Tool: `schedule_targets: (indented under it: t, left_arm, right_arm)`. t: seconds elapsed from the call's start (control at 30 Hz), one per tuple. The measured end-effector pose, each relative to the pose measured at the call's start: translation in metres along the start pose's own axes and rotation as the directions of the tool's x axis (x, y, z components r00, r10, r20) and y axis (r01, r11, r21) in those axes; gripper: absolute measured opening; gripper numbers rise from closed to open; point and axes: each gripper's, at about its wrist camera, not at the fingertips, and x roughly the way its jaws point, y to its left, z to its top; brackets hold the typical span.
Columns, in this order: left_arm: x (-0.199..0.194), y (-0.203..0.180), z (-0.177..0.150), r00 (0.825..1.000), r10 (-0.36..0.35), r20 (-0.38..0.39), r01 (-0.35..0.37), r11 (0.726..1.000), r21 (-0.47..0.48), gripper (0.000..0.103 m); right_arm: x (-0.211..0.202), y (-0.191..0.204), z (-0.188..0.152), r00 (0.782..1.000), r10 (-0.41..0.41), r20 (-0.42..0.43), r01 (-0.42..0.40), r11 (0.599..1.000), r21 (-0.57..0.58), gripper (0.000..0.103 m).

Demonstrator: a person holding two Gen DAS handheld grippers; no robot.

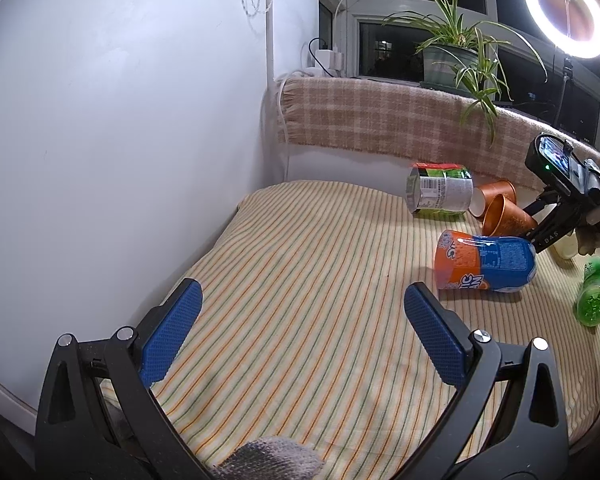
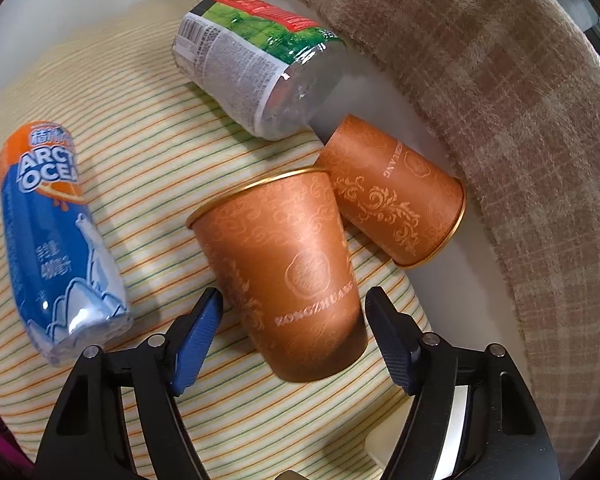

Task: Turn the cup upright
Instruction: 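Close the right gripper around the cup's body, then lift the cup with the right gripper and rotate it rim-up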

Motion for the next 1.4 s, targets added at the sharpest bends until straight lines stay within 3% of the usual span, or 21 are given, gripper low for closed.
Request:
schedule_targets:
  t: [0.07, 0.2, 0.47, 0.73, 0.87, 0.97, 1.13, 1.23, 1.33, 1.4]
  left_arm:
    - [0.0, 0.0, -0.001, 1.0, -0.001, -0.003, 0.001, 1.0, 0.001, 0.102]
    - [0.001, 0.001, -0.001, 1.0, 0.003, -0.007, -0.003, 1.0, 0.002, 0.102]
    - [-0.002, 0.001, 0.0, 1.0, -0.004, 0.002, 0.004, 1.0, -0.004, 0.102]
    - [-0.02, -0.01, 0.0, 0.998, -0.047, 0.029, 0.046, 0.999, 0.01, 0.102]
    - [-0.032, -0.015, 0.002, 0.996, -0.07, 0.051, 0.069, 0.997, 0.019, 0.102]
    - [-0.037, -0.017, 0.002, 0.995, -0.087, 0.055, 0.086, 0.996, 0.022, 0.102]
    - [-0.039, -0.028, 0.0, 0.988, -0.147, 0.035, 0.146, 0.989, 0.036, 0.102]
    - [-0.038, -0.039, -0.004, 0.981, -0.191, 0.01, 0.191, 0.98, 0.049, 0.102]
    - [-0.035, -0.048, -0.007, 0.97, -0.24, -0.027, 0.241, 0.97, 0.042, 0.102]
    - [-0.033, -0.054, -0.009, 0.963, -0.267, -0.049, 0.269, 0.963, 0.036, 0.102]
  right_arm:
    - [0.015, 0.003, 0.008, 1.0, -0.003, -0.004, 0.003, 1.0, -0.005, 0.072]
    - [0.028, 0.002, 0.01, 0.999, -0.023, -0.027, 0.022, 0.999, -0.029, 0.063]
    - [0.007, -0.01, -0.002, 1.0, 0.019, 0.013, -0.019, 1.0, 0.015, 0.059]
    - [-0.042, -0.012, -0.032, 0.994, 0.012, 0.113, -0.022, 0.996, 0.09, 0.059]
    - [-0.087, -0.001, -0.067, 0.979, 0.02, 0.203, -0.058, 0.982, 0.182, 0.059]
    - [-0.128, 0.018, -0.084, 0.959, 0.05, 0.279, -0.129, 0.954, 0.27, 0.059]
    - [-0.152, 0.059, -0.12, 0.913, 0.146, 0.381, -0.323, 0.829, 0.457, 0.059]
    - [-0.147, 0.08, -0.145, 0.892, 0.186, 0.413, -0.41, 0.718, 0.562, 0.059]
    - [-0.13, 0.099, -0.171, 0.839, 0.262, 0.477, -0.537, 0.535, 0.652, 0.059]
    - [-0.12, 0.11, -0.184, 0.823, 0.283, 0.493, -0.568, 0.428, 0.703, 0.059]
